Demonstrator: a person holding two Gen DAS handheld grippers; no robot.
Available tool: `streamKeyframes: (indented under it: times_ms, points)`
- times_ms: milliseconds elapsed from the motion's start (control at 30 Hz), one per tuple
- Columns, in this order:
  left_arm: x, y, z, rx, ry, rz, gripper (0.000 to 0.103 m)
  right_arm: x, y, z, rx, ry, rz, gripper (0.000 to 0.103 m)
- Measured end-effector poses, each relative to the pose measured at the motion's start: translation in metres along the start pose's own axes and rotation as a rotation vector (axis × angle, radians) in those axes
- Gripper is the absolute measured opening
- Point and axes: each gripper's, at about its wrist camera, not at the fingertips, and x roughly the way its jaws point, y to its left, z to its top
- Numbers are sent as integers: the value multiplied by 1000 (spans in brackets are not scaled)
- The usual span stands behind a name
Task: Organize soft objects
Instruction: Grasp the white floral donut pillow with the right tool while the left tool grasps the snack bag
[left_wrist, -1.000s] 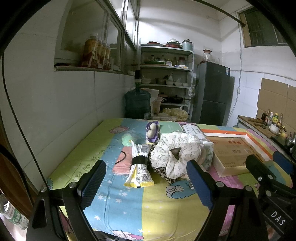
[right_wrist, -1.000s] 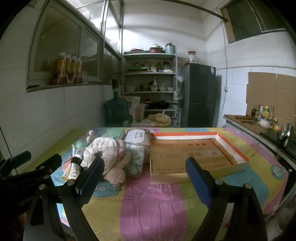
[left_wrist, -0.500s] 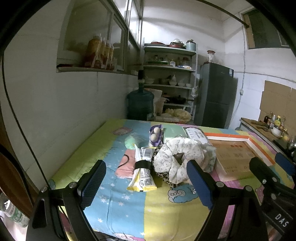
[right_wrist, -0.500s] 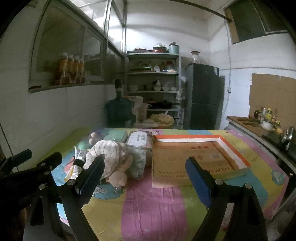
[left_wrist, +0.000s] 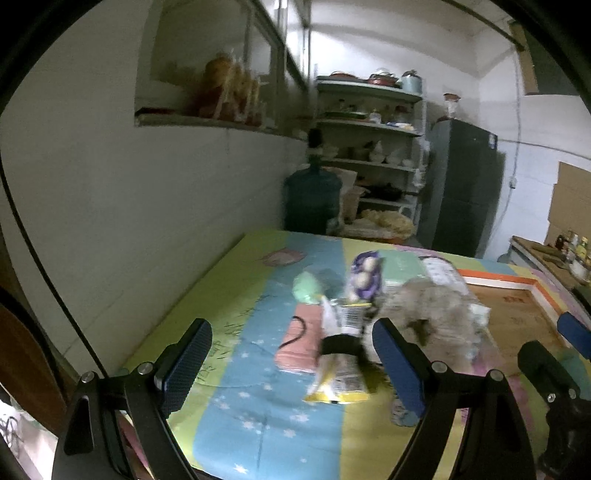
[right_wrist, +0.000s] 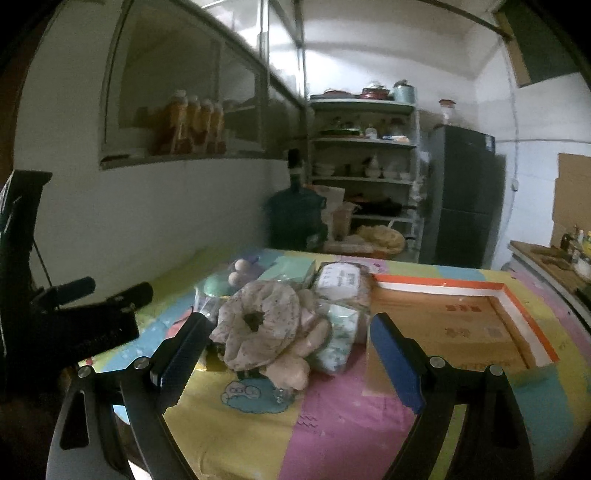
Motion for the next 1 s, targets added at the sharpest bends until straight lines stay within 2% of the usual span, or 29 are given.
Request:
streamKeyframes:
  times_ms: [133,167,300,433,567,600,633,700,800,933,967,1000]
  points:
    - [13,7,0,-11,25,2,89,25,-1,5,-16,46,14,88]
    - [16,8,0,-13,30,-2,89,31,-1,6,-20,52,13,84]
    - [28,10,-1,-20,49,-24,89,56,-2,9,-27,101,49,57]
    - [39,10,-3,-20,79,-56,89,76,-3,2,-18,156,90,54]
    - [51,7,-6,-9,99,-78,89,90,-2,-2,-25,173,81,54]
    - [53,5,-7,-3,107,-89,89,93,-2,-2,-28,176,77,51]
    - [55,4,-9,1,113,-97,89,97,-2,-2,-34,182,74,48]
    - [59,0,-13,10,130,-118,89,102,-2,-3,-44,193,73,31]
    - [67,-7,-18,17,156,-142,89,104,-7,-4,-52,201,65,15]
    - [78,-15,-25,33,180,-147,89,99,-20,-2,-5,192,100,6]
    - [80,-17,-27,36,186,-149,86,96,-23,0,8,180,109,6]
    - [82,-17,-29,36,191,-151,77,94,-25,1,13,172,110,6]
